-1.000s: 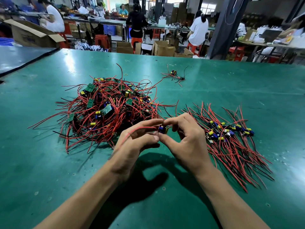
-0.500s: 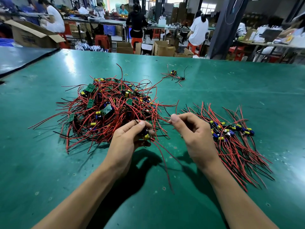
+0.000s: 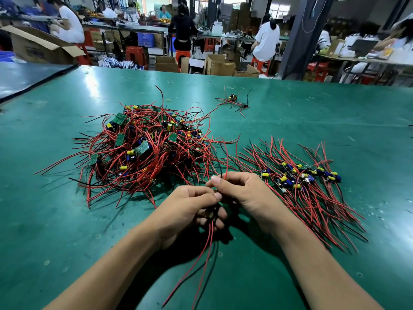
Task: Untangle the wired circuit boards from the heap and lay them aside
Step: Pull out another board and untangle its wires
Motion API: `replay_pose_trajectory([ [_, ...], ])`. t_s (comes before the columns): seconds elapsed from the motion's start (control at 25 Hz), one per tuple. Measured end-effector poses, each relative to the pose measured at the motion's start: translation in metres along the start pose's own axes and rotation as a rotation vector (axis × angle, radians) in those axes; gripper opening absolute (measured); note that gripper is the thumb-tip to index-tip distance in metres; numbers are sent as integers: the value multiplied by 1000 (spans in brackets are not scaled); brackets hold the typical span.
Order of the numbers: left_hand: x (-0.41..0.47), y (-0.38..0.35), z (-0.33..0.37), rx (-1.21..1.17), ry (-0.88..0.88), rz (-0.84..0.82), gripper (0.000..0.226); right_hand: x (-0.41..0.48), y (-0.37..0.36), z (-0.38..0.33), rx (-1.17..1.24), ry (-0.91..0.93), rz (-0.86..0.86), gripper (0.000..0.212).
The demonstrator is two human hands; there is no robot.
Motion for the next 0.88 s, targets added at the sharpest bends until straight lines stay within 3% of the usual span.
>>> replay_pose_trajectory([
  [0.2,1,8,3,-38,-137,196,13,3,9,0,85,5,140,29],
  [0.36,-1,11,6,60,-210,289,16,5,6,6,62,-75,150,33],
  [0.64,-1,11,8,120,-263,298,19,4,-17,15,-78,-67,38,50],
  [0.88,6,5,0,98,-183,188,13,8,20,6,-80,-105,261,58],
])
Point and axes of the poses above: each hand's wrist, its own x-axis towards the middle knuckle, its own y-axis out of the back of the hand, z = x × y, the point moved 7 cm from there along x, towards the middle knuckle, and after that the axes turned 6 degrees about x, right-handed, at the moved point
